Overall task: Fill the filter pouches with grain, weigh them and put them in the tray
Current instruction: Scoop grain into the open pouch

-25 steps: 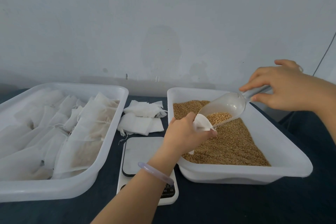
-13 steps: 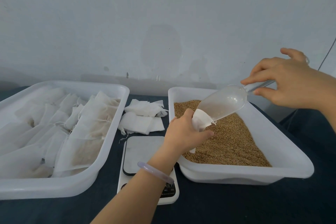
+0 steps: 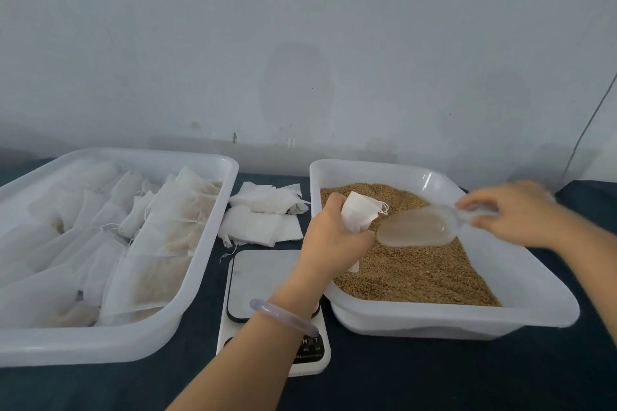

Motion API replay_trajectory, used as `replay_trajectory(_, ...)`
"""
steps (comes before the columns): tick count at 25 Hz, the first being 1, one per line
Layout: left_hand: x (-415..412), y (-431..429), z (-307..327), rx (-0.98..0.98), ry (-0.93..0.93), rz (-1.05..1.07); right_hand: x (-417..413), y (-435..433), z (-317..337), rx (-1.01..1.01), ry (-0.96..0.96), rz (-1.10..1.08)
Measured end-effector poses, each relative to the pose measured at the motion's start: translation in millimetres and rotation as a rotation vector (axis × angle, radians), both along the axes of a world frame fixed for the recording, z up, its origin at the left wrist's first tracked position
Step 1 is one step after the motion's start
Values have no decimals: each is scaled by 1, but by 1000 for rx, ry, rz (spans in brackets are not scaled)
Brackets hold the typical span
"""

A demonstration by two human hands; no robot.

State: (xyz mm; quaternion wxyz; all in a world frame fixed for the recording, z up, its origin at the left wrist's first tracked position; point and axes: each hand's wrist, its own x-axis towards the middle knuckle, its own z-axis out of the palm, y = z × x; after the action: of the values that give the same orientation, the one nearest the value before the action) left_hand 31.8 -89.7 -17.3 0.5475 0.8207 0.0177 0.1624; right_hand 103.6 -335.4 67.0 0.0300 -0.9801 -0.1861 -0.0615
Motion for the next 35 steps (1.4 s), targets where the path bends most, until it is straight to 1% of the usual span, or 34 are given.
replay_trajectory(2,0,1,0,-23,0,4,2,8,-29,-93,41,33)
replay_trajectory(5,0,1,-1,-35,9,12,4,24,-55,-79,87,80)
replay_trajectory(9,1,1,-1,-28,16,24,2,40,-70,38,192,139)
replay_trajectory(11,0,0,0,-31,18,26,0,39,-71,123,235,149)
replay_trajectory(13,-1,0,1,-33,-1,37,-1,32,-67,167,255,145)
replay_trajectory(17,-2,-1,-2,72,-26,93,-5,16,-53,223,287,96)
replay_trajectory(22,-2,-4,1,253,18,64,-12,0,-31,301,273,52)
replay_trajectory(24,-1,-4,2,274,36,60,-14,-9,-18,355,236,47)
replay_trajectory(26,-1,-4,3,267,53,59,-15,-17,-2,452,160,42)
replay_trajectory(29,-1,-4,4,275,63,54,-15,-19,22,530,86,93)
replay_trajectory(31,-1,-4,4,275,63,46,-14,-15,34,480,56,144)
replay_trajectory(35,-2,-5,4,269,66,43,-16,-2,49,282,-39,202)
